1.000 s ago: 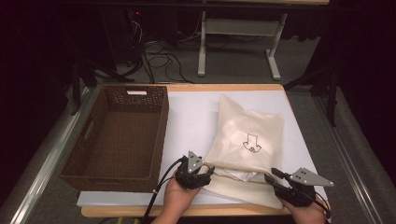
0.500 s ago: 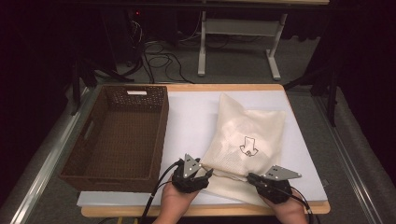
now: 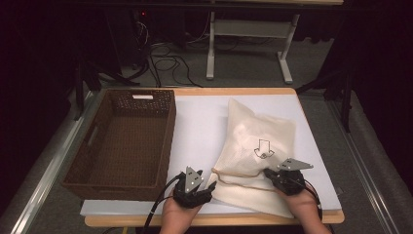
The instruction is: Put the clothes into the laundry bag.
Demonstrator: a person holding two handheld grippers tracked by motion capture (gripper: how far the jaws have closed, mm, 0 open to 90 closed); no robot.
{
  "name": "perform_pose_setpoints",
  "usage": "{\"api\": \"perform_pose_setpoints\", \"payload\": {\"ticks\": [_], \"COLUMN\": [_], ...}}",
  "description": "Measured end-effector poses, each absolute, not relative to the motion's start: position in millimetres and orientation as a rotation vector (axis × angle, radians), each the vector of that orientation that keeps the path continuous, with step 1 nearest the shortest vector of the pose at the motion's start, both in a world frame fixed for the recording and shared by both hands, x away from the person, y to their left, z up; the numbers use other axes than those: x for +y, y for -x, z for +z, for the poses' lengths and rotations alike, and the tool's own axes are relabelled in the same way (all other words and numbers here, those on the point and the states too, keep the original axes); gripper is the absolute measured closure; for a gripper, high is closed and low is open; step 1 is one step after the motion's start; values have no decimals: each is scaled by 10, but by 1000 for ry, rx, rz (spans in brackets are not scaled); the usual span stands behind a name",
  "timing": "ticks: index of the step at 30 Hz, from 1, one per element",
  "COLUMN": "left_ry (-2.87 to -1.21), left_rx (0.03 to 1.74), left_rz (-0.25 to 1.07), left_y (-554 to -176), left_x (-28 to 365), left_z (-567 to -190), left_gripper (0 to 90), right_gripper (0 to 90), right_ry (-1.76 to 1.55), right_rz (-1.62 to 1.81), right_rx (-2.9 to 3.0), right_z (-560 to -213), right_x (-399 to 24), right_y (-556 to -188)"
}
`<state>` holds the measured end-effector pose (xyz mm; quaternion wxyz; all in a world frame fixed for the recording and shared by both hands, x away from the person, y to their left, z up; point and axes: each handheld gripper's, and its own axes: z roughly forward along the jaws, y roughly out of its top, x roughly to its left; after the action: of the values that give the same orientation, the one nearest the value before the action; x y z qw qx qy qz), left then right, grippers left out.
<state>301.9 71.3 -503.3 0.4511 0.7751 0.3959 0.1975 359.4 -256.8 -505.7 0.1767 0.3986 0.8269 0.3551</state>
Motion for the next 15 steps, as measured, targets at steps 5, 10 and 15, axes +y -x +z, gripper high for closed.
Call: {"api": "perform_pose_setpoints", "payload": {"ticks": [5, 10, 15], "left_ry": [-1935, -1960, -1977], "left_rx": [958, 938, 927], "left_rz": [488, 478, 474], "left_y": [-3067, -3164, -3277], "left_x": [657, 564, 487], "left_z": [-5038, -5041, -5043], "left_gripper": [390, 391, 395], "right_gripper": [857, 855, 818], "right_ry": [-1081, -1101, -1177], "right_rz": [1091, 1123, 1093], "right_rx": [2336, 2282, 2216], "right_z": [-4982, -4906, -4896], "right_x": [-2572, -2681, -2887], "right_y": [-3455, -3298, -3242]}}
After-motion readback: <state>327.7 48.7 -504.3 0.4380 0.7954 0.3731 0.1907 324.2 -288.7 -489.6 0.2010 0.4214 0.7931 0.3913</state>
